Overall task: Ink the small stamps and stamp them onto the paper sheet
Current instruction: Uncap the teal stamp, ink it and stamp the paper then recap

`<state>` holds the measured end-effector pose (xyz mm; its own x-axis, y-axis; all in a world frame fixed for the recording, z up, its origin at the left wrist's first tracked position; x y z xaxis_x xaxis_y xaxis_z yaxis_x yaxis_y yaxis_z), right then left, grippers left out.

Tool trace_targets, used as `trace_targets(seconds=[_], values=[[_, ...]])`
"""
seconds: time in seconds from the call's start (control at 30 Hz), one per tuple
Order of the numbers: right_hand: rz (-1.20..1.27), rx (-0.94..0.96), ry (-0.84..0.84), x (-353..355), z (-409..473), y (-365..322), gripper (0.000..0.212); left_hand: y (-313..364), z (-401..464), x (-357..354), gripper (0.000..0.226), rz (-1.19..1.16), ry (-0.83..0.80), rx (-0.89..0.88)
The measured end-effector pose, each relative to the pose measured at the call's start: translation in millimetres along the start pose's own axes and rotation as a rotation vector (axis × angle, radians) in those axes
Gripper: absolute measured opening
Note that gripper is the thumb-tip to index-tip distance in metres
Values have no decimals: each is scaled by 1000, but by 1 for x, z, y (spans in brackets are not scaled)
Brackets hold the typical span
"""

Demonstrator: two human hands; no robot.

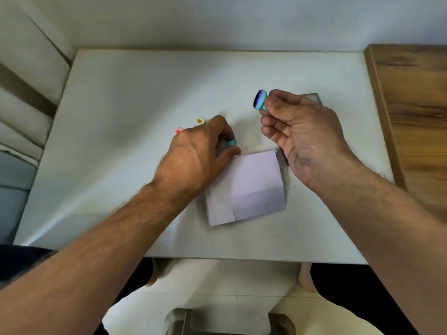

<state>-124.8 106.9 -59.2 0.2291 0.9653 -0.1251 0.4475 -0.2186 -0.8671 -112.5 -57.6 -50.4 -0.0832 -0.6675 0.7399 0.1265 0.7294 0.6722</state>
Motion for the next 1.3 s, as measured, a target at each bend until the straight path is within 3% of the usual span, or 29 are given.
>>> trace_targets(seconds=[0.33,0.57,0.8,1.03,1.17,1.3], values=[[21,-15,-51,1,0,0,16,3,9,-5,15,108,14,-78],[36,-18,-72,-4,0,3,20,2,11,-4,26,67,-13,-62],[334,-141,-320,-31,-6,15,21,19,5,10,20,55,105,-176],[450,-165,-459,-44,-19,17,26,26,2,17,17,3,120,-217],[440,-176,-468,-41,-26,18,27,27,2,21,24,-59,110,-192],[381,-142,-375,-20,-23,9,24,33,-3,19,21,-83,104,-199]])
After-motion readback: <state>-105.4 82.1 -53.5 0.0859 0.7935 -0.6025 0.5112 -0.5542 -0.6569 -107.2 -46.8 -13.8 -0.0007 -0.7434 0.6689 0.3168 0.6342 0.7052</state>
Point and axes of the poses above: each hand's wrist, its own z-axis towards the middle knuckle, its own x-axis out of the back of the hand, y = z × x, the point moved 9 cm from there along z, towards the middle knuckle, and after that the axes turned 9 degrees about -z, right-handed, at the moved point
